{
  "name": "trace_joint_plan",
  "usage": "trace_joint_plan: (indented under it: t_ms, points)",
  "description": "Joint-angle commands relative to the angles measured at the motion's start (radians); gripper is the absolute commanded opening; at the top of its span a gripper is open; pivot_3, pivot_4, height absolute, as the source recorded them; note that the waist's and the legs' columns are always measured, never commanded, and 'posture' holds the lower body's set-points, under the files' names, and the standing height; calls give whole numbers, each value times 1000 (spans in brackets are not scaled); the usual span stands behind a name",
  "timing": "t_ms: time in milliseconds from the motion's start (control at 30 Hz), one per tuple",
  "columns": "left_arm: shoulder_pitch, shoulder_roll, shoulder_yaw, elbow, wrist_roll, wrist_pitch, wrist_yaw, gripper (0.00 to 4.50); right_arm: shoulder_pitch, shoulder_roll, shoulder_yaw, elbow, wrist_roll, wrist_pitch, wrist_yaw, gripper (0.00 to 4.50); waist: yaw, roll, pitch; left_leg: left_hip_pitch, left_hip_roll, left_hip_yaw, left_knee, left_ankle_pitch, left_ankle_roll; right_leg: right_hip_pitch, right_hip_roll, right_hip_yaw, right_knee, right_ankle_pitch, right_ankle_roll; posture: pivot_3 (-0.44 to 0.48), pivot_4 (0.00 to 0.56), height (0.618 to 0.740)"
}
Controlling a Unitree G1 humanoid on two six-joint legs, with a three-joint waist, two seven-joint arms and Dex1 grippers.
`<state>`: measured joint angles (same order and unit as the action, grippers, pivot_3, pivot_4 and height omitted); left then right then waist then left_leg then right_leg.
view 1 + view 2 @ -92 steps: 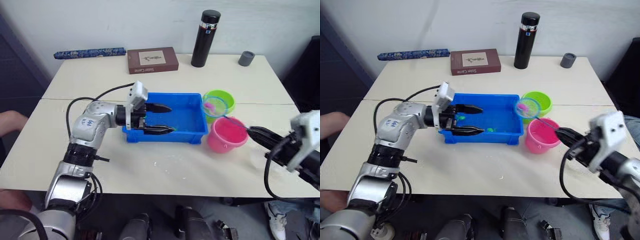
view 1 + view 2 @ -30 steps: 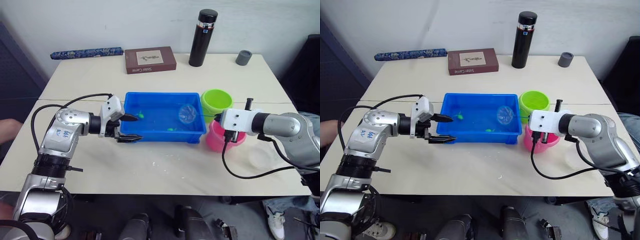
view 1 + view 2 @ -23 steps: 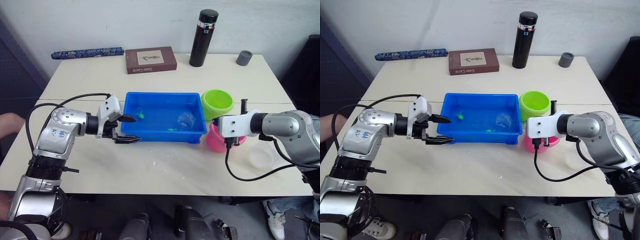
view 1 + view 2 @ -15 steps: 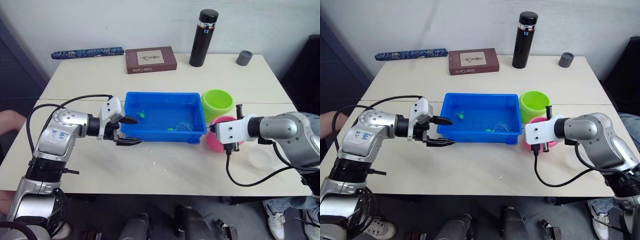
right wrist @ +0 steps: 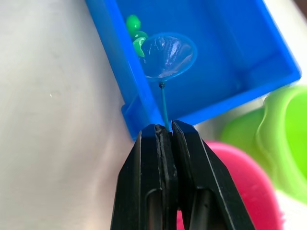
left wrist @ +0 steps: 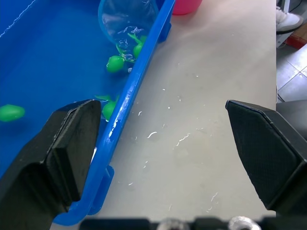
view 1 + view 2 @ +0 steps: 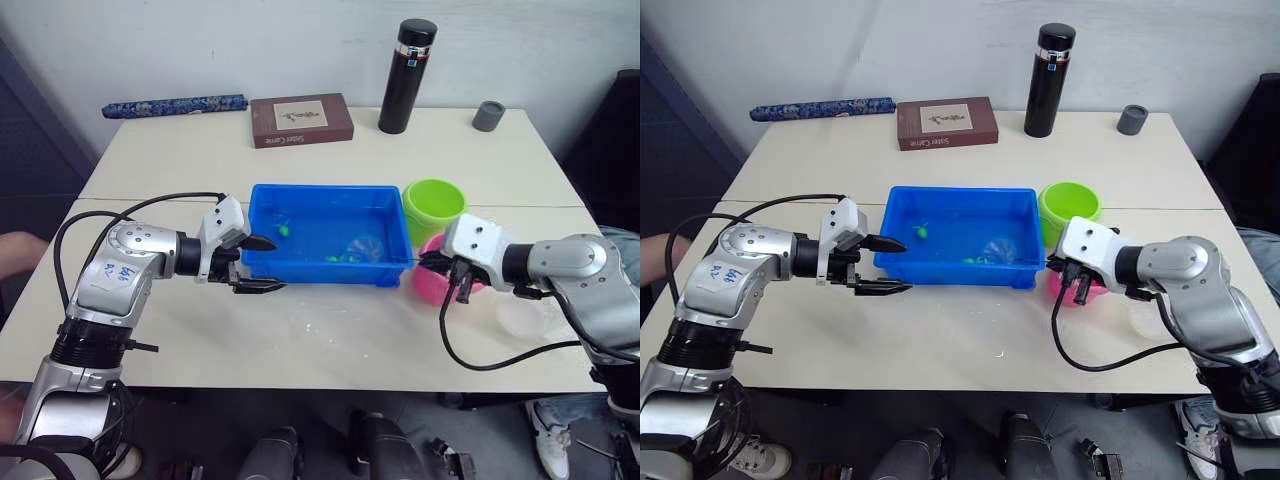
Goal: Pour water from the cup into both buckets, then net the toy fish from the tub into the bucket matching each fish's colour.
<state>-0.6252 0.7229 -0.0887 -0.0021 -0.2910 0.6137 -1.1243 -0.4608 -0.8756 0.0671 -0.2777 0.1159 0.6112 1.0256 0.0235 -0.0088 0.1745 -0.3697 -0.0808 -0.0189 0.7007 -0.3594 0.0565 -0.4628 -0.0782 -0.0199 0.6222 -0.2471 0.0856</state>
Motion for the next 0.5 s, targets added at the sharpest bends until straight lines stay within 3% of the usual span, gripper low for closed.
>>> trace_joint_plan:
  t_ms: [33,200,500]
  points:
    - [-30,2,17,-9,-15,-10,4,4482,-3,-1,-32,-52,48,50,-5,0,0,0,0,0,0,0,0,0,0,0,0,0,0,0,0,0,150,740]
    - [-21,15,18,11,-8,-22,-2,4482,-12,-48,66,-13,-101,-191,-37,0,-1,0,0,0,0,0,0,0,0,0,0,0,0,0,0,0,150,740]
    - [-12,25,23,2,-10,-20,3,4482,-96,-4,178,143,-198,-449,-14,0,-4,0,0,0,0,1,0,0,0,0,0,0,0,0,0,0,150,740]
